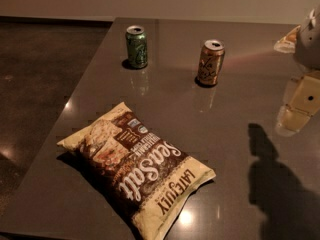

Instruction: Move orange can near brown chip bag

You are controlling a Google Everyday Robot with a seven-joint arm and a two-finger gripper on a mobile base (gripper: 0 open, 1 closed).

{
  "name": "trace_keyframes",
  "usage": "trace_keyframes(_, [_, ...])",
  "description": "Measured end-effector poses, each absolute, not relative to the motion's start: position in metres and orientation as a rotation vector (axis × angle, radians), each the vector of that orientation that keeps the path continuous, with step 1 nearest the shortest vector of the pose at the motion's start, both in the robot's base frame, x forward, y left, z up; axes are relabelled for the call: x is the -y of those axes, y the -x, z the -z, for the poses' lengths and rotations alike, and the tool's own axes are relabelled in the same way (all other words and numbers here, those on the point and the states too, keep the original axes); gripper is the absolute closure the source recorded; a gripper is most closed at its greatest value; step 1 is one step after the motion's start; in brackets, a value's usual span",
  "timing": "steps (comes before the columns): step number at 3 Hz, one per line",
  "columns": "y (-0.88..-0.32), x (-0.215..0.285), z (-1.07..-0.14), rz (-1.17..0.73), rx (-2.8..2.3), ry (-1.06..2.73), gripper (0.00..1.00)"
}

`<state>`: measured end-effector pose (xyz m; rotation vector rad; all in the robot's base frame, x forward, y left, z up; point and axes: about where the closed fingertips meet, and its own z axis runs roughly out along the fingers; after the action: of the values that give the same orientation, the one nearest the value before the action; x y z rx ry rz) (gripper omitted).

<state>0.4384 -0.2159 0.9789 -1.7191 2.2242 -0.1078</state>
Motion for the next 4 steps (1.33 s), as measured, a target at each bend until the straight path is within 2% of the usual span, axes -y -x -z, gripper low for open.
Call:
trace_keyframes(2, [-0.453,0.215,-0.98,0.098,-2.228,1.661,0.0])
trace_keyframes(4, [-0.534,0.233,-0.97,0.04,-2.319,1.304,0.0])
